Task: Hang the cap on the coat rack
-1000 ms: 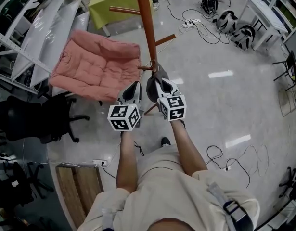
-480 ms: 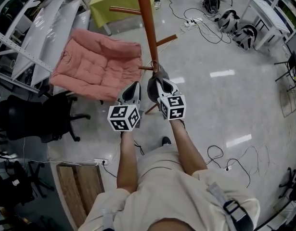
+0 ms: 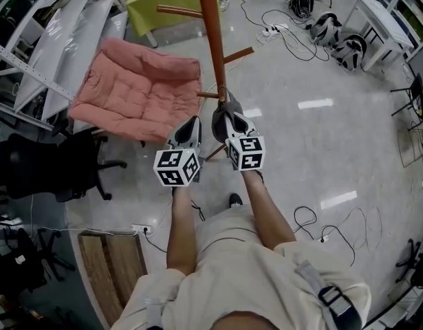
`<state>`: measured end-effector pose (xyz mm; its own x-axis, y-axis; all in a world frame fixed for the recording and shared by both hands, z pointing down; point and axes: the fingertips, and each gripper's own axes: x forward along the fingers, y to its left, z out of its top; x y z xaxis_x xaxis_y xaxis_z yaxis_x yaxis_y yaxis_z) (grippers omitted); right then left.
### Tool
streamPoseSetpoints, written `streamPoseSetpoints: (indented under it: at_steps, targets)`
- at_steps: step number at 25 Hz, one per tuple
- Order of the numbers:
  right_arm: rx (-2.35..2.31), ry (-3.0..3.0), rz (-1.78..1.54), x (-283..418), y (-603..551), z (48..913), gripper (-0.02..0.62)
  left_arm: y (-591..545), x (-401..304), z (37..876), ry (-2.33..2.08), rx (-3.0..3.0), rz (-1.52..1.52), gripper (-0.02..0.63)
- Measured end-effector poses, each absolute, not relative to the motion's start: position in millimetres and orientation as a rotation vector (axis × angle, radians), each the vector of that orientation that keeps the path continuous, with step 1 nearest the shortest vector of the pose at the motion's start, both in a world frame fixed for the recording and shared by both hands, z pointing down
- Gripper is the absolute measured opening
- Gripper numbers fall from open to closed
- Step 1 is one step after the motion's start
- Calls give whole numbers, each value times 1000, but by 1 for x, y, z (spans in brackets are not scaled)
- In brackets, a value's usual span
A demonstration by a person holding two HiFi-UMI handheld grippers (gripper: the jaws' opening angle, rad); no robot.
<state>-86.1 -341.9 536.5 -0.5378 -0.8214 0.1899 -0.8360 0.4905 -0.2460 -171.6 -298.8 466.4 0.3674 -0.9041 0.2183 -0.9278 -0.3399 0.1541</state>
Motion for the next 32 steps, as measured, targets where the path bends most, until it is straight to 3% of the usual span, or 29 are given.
streamPoseSetpoints:
  at_steps: [12, 18, 23, 32]
  targets:
    - [1464, -2668, 471, -89, -338, 538, 15, -296, -177, 467, -1642, 2364, 125, 6]
    - [1438, -2646, 482, -89, -332, 542, 87, -292, -172, 471, -1617, 2376, 131, 6]
    - [1459, -2626, 483, -82, -323, 545, 107, -284, -166, 473, -1595, 2389, 135, 6]
    - [1489, -2636, 466, -76, -301, 539, 100, -266, -161, 479, -1561, 2403, 149, 6]
